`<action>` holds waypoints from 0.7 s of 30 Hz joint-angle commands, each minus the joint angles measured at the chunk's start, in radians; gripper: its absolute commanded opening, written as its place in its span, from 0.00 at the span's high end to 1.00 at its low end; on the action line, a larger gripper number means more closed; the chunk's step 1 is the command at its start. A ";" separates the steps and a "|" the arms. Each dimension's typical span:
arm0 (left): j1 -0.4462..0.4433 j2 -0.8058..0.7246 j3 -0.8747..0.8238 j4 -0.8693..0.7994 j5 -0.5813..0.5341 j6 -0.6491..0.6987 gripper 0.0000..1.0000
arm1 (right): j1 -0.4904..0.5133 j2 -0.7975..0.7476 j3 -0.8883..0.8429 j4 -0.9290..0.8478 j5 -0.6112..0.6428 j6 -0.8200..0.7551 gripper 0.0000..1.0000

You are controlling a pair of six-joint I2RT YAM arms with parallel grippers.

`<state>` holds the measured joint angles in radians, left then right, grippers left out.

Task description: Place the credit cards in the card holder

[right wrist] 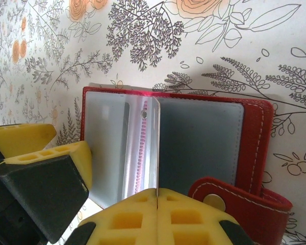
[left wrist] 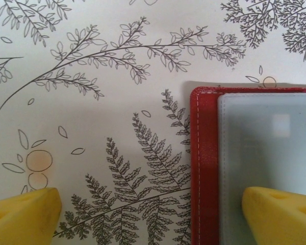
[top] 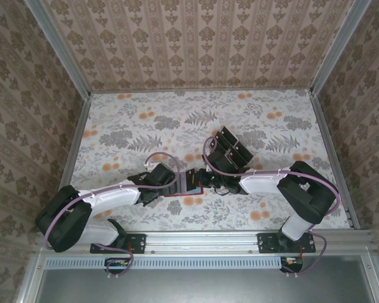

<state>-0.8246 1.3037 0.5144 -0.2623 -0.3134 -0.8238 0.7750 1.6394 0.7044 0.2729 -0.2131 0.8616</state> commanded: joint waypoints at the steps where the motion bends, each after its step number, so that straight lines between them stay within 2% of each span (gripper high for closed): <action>1: -0.004 -0.016 -0.035 -0.054 -0.036 -0.036 0.00 | -0.002 0.001 -0.015 0.032 0.008 0.021 1.00; 11: -0.006 -0.021 -0.051 -0.045 -0.034 -0.046 0.00 | -0.002 -0.034 -0.064 0.217 -0.001 0.089 1.00; 21: -0.006 -0.021 -0.060 -0.039 -0.034 -0.049 0.00 | -0.002 0.047 -0.086 0.386 -0.020 0.146 1.00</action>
<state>-0.8253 1.2816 0.4854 -0.2459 -0.3328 -0.8608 0.7750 1.6562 0.6373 0.5720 -0.2176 0.9745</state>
